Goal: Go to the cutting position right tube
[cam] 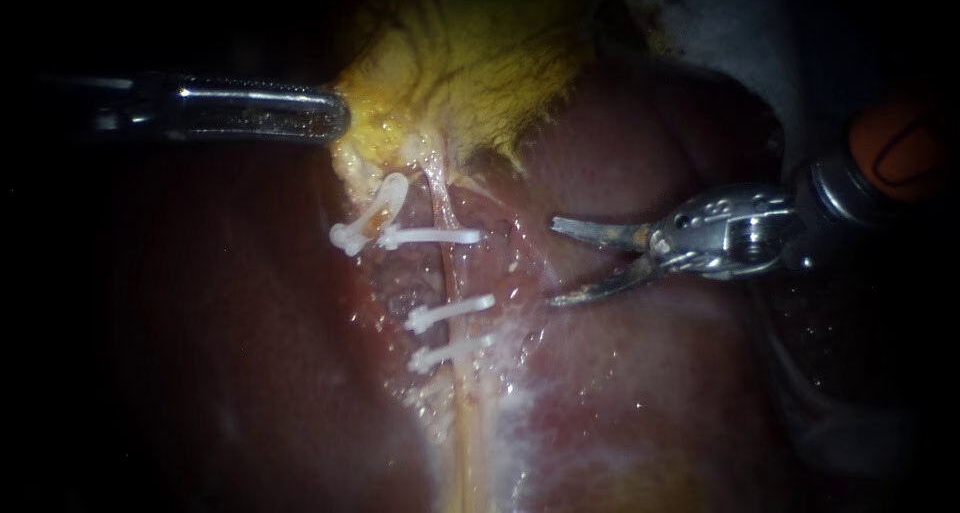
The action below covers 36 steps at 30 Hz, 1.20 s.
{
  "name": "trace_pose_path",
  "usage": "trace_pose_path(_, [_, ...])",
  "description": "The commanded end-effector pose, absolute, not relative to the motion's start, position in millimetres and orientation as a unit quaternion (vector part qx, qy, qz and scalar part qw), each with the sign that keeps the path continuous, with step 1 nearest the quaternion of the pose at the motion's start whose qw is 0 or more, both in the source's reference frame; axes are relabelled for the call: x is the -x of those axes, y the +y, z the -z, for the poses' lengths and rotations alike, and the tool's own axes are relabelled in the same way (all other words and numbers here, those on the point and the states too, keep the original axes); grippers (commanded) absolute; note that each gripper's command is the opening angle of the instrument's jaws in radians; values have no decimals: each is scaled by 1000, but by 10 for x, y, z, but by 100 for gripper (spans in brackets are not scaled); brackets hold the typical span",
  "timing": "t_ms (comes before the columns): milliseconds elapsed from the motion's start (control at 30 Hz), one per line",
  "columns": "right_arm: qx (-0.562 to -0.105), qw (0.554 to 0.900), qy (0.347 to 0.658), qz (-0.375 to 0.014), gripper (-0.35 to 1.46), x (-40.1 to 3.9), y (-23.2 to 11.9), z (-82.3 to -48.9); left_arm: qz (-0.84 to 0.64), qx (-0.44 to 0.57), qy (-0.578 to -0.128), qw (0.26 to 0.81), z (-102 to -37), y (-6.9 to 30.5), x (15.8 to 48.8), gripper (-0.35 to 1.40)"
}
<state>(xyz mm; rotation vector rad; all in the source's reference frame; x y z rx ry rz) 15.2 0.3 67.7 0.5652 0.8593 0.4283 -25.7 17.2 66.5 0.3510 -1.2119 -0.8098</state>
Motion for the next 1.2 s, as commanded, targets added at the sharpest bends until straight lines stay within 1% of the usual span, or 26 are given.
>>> trace_pose_path(33, [-277,845,408,-209,126,-152,1,-683,368,-159,-551,732,-665,172,257,-35])
trace_pose_path(200, [-320,823,409,-230,123,-151,-10,-714,368,-159,-551,732,-664,171,256,-35])
trace_pose_path(300, [-340,808,419,-235,121,-155,-13,-724,368,-159,-551,732,-664,170,256,-35])
trace_pose_path(433, [-366,783,442,-241,121,-165,-11,-730,368,-159,-551,732,-663,170,256,-35])
trace_pose_path(533, [-376,771,458,-234,121,-175,-9,-731,366,-158,-551,733,-662,169,256,-35])
trace_pose_path(767, [-393,760,473,-213,119,-190,-9,-731,366,-158,-551,733,-662,169,255,-35])
trace_pose_path(1033, [-400,758,478,-193,118,-208,-9,-734,366,-158,-551,733,-662,169,256,-35])
trace_pose_path(1200, [-413,749,482,-192,118,-225,-7,-739,366,-157,-551,733,-662,169,256,-35])
